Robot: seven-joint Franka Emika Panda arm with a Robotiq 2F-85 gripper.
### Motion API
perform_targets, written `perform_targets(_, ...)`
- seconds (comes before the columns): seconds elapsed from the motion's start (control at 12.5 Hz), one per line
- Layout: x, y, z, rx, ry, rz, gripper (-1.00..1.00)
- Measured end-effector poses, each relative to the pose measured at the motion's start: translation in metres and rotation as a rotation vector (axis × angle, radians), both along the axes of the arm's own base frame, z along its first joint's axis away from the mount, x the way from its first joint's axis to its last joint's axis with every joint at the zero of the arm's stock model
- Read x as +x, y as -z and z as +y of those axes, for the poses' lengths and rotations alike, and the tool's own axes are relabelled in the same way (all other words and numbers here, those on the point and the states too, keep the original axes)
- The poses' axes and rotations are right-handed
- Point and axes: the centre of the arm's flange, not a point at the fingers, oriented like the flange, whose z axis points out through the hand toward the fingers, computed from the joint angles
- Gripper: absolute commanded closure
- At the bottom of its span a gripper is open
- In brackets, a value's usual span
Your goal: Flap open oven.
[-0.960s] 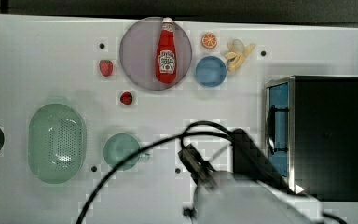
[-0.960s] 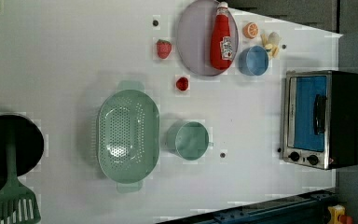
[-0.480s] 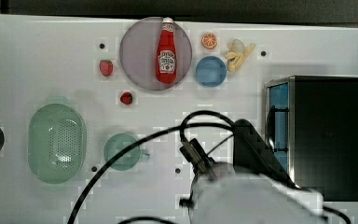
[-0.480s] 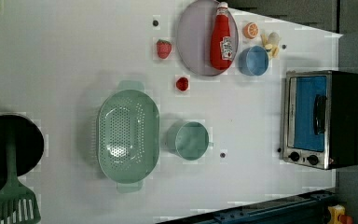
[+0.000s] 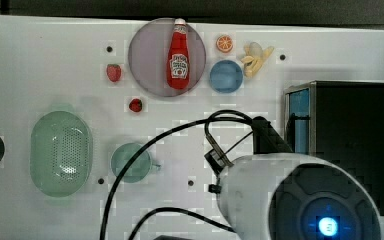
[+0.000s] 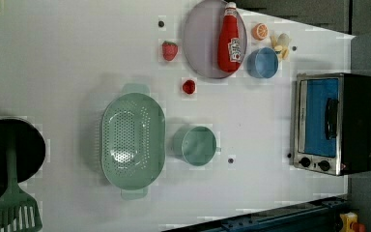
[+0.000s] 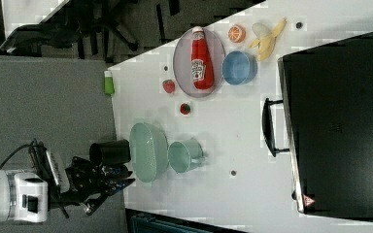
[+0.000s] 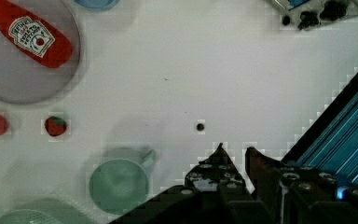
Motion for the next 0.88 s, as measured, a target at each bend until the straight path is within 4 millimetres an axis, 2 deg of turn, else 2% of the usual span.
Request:
perform_targets(0.16,-0.003,0.006,-0.028,-0.013,-0.087,0.003,0.65)
perform_targets(0.4,-0.005,0.014,-0.086,-0.082,-0.236,-0.041,0.65)
perform_targets(0.56,-0.005,0.024,-0.117,-0.083,-0.338,-0.047,0.65)
perform_targets(0.72,-0.002,0.045,-0.144,-0.086,-0.444,-0.026,0.65)
perform_targets(0.88,0.01,0.07,-0.159,-0.088,-0.561,-0.036,0.65)
